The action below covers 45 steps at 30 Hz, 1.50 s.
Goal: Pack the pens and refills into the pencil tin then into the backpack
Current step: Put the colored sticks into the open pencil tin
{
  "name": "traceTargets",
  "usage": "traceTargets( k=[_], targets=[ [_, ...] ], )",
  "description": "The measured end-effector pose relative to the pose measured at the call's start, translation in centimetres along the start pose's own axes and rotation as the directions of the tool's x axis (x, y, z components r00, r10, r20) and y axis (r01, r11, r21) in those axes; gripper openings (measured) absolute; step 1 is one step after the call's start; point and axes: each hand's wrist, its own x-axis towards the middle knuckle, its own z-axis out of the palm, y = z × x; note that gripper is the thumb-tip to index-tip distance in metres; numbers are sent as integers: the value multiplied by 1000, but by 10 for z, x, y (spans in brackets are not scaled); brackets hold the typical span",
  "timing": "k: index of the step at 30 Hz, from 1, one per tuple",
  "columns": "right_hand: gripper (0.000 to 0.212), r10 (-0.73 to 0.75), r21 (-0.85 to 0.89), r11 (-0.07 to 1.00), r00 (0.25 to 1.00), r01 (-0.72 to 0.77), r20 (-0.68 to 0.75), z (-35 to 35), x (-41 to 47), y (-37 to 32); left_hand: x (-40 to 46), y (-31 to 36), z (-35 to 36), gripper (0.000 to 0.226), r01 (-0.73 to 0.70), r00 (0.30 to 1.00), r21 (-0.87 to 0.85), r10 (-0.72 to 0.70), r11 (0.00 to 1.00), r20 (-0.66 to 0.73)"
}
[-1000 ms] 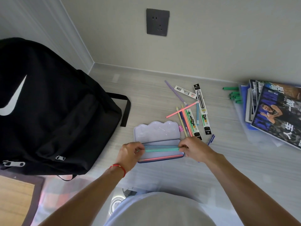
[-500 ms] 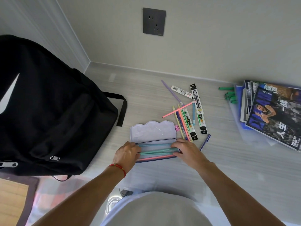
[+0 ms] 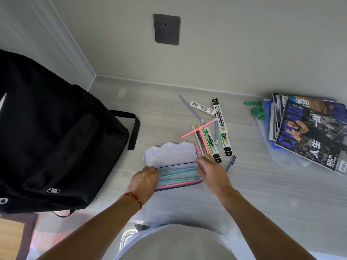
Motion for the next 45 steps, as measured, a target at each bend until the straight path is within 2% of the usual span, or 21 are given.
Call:
traceTargets(
  k=[2, 3, 7, 9, 13, 16, 21, 25, 29, 32, 34, 37, 41, 45],
  targets=[
    [20, 156, -54, 985, 982, -163, -110, -7, 7, 2, 0, -1, 0, 21, -2, 1000, 9, 2, 1000, 15],
    [23, 230, -78, 968, 966, -240, -121, -9, 11, 2, 0, -1, -1, 22, 1, 1000, 9, -1, 1000, 18],
    [44, 405, -111, 909, 914, -402, 13, -8, 17, 5, 4, 1, -5, 31, 24, 1000, -31, -24, 999, -13],
    [45, 441, -93, 895, 897, -437, 36, -4, 15, 6, 9, 5, -8, 28, 27, 999, -56, -28, 998, -27],
    [28, 458, -45, 888, 889, -457, 18, 3, 12, 10, 20, 13, -15, 28, 17, 999, -75, -20, 997, -33],
    [26, 480, -25, 877, 877, -479, 25, 3, 11, 15, 26, 20, -17, 27, 23, 999, -95, -26, 995, -28],
    [22, 560, 54, 821, 821, -568, 112, -2, 12, 20, 30, 28, -18, 25, 18, 999, -100, -21, 995, -26],
    [14, 567, -24, 820, 808, -571, 163, -6, 9, 19, 32, 31, -20, 26, 27, 999, -99, -30, 995, -23],
    [19, 562, -79, 827, 809, -557, 174, -8, 5, 15, 32, 32, -20, 26, 14, 999, -108, -18, 994, -39],
    [16, 602, -8, 792, 777, -611, 186, -18, 3, 14, 33, 33, -22, 26, 21, 999, -123, -26, 992, -37],
    [18, 609, 170, 751, 769, -638, 197, -26, 0, 18, 35, 33, -22, 25, 21, 999, -141, -27, 990, -41],
    [22, 597, 426, 636, 760, -643, 257, -34, -10, 26, 37, 34, -22, 26, -4, 999, -150, -3, 989, -48],
    [18, 618, 634, 431, 722, -642, 311, -39, -26, 36, 39, 42, -19, 27, -81, 996, -136, 74, 987, -57],
    [17, 597, 781, 240, 722, -576, 349, -40, -44, 39, 44, 55, -19, 26, -92, 996, -191, 90, 977, -22]
  ],
)
